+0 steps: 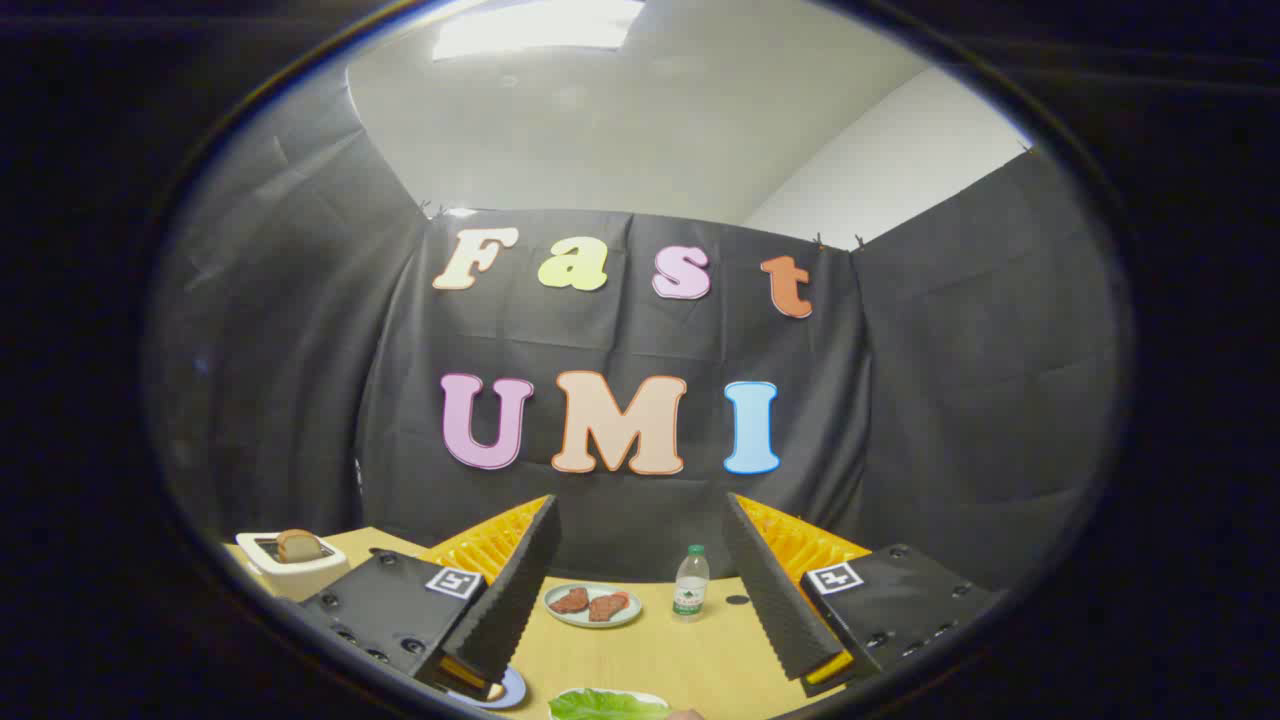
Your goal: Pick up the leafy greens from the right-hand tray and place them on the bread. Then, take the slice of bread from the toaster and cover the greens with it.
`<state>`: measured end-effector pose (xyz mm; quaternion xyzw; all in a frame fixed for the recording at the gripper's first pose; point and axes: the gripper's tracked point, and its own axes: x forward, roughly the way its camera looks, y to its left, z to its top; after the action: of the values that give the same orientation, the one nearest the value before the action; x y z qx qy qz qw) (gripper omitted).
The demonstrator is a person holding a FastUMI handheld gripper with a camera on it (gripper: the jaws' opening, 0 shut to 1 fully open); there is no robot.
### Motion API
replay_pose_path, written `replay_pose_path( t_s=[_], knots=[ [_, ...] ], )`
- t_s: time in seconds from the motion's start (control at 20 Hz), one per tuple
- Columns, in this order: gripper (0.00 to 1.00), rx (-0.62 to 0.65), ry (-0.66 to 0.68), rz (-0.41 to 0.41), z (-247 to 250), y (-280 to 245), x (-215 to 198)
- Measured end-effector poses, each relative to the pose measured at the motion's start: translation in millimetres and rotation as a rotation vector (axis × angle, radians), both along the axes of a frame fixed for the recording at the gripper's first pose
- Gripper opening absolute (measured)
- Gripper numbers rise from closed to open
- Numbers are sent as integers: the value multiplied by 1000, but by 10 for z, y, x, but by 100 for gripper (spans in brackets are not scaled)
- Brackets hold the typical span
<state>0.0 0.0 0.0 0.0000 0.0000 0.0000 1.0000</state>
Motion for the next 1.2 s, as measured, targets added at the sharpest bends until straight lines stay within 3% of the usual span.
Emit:
replay_pose_path(
  t_s=[0.7,1.2],
  knots=[
    [100,31,39,5,-139,-183,8],
    [100,6,44,57,-197,-98,27]
  ],
)
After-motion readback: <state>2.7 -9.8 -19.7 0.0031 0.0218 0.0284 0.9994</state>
